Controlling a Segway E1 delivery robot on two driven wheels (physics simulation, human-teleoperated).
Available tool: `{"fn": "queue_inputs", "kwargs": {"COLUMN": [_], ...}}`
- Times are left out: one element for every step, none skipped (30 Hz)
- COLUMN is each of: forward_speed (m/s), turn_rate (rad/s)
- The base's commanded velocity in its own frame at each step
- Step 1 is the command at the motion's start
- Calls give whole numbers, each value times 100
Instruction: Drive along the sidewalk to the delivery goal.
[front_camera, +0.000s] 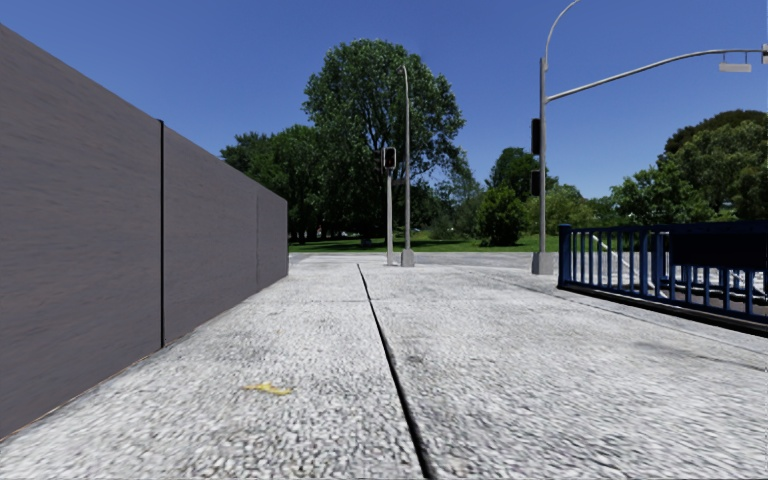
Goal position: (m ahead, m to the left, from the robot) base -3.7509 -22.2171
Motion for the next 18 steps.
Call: {"fn": "queue_inputs", "kwargs": {"forward_speed": [200, 200, 200, 200, 200, 200, 200, 200, 200, 200, 200, 200, 200, 200, 200, 200, 200, 200], "turn_rate": [0, 0, 0, 0, 0, 0, 0, 0, 0, 0, 0, 0, 0, 0, 0, 0, 0, 0]}}
